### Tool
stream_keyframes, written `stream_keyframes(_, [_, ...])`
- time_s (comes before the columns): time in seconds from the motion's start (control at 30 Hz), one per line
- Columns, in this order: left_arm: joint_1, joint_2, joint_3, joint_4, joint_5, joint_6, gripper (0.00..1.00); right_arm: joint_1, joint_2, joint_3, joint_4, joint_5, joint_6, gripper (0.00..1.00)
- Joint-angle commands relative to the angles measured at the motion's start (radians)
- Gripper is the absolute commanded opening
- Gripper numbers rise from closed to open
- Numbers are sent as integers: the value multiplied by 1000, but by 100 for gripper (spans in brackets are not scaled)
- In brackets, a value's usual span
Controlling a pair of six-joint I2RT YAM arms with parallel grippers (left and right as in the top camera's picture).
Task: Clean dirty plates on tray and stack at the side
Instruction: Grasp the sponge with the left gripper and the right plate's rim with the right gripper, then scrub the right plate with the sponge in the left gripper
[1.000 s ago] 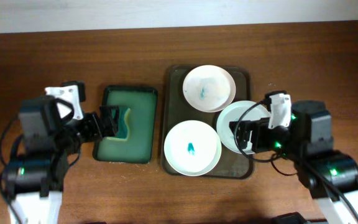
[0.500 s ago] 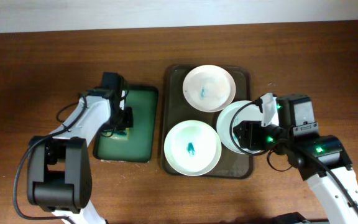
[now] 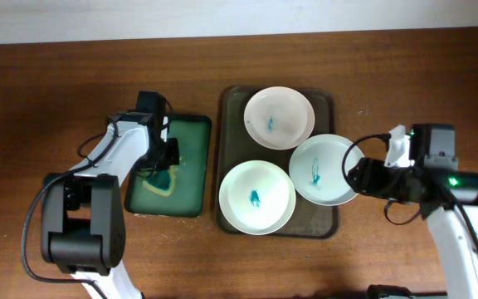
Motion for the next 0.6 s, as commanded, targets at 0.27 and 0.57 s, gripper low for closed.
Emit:
stream_keyframes(0.27, [-207, -21, 542, -283, 238, 8, 0, -10, 248, 15, 126, 97, 37, 54])
stream_keyframes(0.57, [-595, 285, 542, 98, 434, -185, 0, -125, 525, 15, 306, 24, 48, 33])
